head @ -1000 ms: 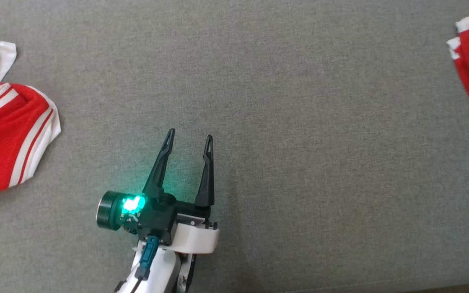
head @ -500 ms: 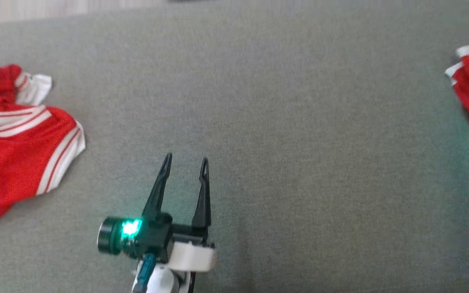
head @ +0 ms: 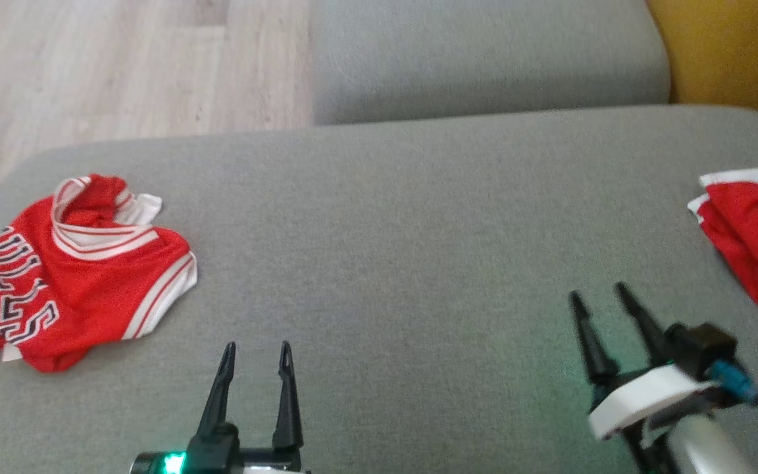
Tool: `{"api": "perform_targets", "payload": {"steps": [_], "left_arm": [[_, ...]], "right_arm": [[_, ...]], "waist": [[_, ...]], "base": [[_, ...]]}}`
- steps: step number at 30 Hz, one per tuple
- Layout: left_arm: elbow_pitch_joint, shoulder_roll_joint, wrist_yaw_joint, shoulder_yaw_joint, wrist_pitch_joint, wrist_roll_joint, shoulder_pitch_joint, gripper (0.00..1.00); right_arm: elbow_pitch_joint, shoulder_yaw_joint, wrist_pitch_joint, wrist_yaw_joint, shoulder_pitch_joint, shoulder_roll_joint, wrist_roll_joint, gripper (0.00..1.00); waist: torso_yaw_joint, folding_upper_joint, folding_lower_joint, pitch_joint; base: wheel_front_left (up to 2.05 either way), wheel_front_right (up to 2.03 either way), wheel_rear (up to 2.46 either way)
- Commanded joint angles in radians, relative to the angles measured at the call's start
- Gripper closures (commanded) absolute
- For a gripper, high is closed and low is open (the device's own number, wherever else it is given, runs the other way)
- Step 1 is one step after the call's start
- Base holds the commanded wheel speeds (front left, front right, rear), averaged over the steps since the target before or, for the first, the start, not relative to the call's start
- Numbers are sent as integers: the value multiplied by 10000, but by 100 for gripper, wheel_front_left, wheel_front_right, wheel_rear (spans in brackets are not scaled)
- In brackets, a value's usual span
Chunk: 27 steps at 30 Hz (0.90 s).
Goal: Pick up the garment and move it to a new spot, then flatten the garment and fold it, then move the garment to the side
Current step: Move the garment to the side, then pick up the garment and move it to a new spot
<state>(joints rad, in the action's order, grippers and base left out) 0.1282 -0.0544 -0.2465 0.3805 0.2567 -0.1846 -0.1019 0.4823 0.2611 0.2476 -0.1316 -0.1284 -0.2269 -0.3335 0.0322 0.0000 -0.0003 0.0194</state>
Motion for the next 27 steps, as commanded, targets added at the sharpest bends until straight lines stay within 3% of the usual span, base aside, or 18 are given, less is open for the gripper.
{"api": "perform_targets", "payload": {"steps": [1,9,16,27], "left_arm": [[-363,41,-12,-372,51,72,297,0],[-901,41,-142,-1071,51,321,-586,0],[-1100,41,-123,-1315,51,446,-1436,0],[-1148,41,-79,-1463,51,525,-1689,0]], "right_arm": [[-501,215,130,9,-211,21,-25,0],[-2353,-391,139,9,1753,817,175,0],[-2380,-699,140,9,2819,908,754,0],[-2365,-761,140,9,3153,1077,872,0]], "waist": [[177,0,3,324],[177,0,3,995],[125,0,3,1392],[64,0,3,1546]], "base": [[0,0,0],[0,0,0],[0,0,0],[0,0,0]]}}
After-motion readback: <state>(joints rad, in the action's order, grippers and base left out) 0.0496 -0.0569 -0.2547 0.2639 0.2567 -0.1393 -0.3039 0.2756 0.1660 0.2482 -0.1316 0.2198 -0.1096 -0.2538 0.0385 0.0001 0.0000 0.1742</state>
